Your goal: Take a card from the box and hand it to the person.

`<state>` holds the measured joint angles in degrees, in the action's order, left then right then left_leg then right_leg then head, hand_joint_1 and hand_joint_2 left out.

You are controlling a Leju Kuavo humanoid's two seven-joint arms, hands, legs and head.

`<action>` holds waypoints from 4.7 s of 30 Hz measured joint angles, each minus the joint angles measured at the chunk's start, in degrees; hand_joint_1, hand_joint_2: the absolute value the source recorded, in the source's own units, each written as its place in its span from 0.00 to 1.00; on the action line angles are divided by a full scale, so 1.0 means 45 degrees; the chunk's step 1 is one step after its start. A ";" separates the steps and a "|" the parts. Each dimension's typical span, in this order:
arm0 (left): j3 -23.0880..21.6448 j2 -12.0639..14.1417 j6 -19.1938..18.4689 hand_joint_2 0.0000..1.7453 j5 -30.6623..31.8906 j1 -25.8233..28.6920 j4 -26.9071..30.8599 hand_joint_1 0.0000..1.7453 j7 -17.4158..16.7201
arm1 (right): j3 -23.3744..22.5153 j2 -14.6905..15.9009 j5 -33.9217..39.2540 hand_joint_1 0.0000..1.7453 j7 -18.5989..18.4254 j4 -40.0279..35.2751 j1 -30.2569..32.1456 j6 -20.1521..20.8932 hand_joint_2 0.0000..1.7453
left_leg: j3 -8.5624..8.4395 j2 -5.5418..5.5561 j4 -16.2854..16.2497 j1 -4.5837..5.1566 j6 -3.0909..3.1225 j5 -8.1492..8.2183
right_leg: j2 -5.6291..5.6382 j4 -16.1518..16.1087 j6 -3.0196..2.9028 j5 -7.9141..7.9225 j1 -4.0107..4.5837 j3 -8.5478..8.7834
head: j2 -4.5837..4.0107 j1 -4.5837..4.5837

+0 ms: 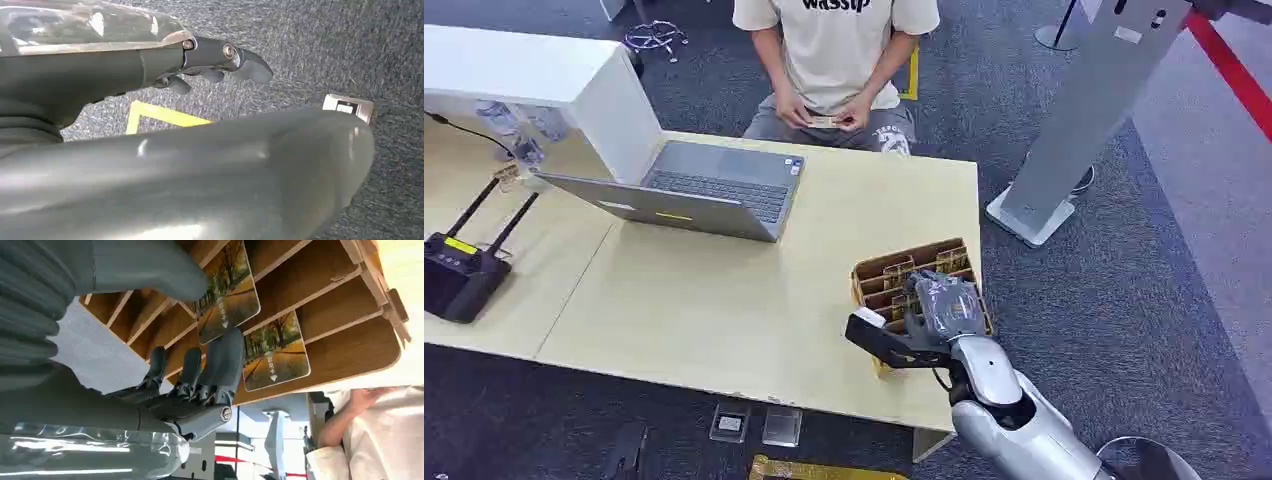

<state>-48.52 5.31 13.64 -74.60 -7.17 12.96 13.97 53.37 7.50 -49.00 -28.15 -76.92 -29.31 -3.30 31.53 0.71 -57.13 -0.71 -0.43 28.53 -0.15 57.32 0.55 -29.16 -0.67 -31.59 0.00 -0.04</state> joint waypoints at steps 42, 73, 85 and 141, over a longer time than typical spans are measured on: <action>0.0000 0.0000 -0.0004 0.00 -0.0068 0.0001 0.0000 0.00 0.0019 | -0.0010 0.0000 0.0102 0.77 0.0088 0.0578 -0.0133 -0.0204 1.00 | -0.0008 0.0000 0.0000 0.0000 -0.0001 -0.0001 | 0.0002 0.0000 0.0000 0.0001 0.0000 0.0006 | 0.0000 0.0005; -0.0010 0.0010 -0.0131 1.00 -0.0121 0.0191 0.0000 0.00 0.0218 | -0.0339 0.0233 0.0224 0.84 -0.0864 -0.0164 -0.0139 -0.0520 1.00 | -0.0012 -0.0001 -0.0001 0.0000 -0.0002 -0.0002 | 0.0002 0.0000 -0.0001 0.0002 0.0000 0.0004 | 0.0000 0.0005; 0.0005 0.0024 -0.0097 1.00 -0.0296 0.0384 0.0000 0.00 0.0403 | -0.1491 0.1385 -0.0053 0.84 -0.1826 -0.3337 -0.0148 -0.0607 1.00 | -0.0013 0.0000 -0.0002 0.0000 -0.0002 -0.0002 | 0.0002 -0.0001 -0.0001 0.0002 0.0000 0.0004 | 0.0000 0.0015; -0.0481 -0.0233 0.0015 0.00 -0.0039 0.0033 0.0000 0.00 -0.0019 | -0.2268 -0.2214 0.3475 0.00 0.4609 0.6456 -0.2933 -0.7252 1.00 | 0.0001 0.0004 -0.0001 0.0000 -0.0003 -0.0019 | -0.0005 0.0013 -0.0004 0.0006 0.0000 -0.0003 | 0.0000 0.0005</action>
<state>-50.69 4.26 13.70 -74.77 -7.02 12.96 13.88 43.17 -2.47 -33.37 -7.41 -47.87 -42.51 -35.93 31.54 0.72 -57.14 -0.71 -0.44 28.45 -0.18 57.38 0.54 -29.13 -0.67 -31.60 0.00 -0.02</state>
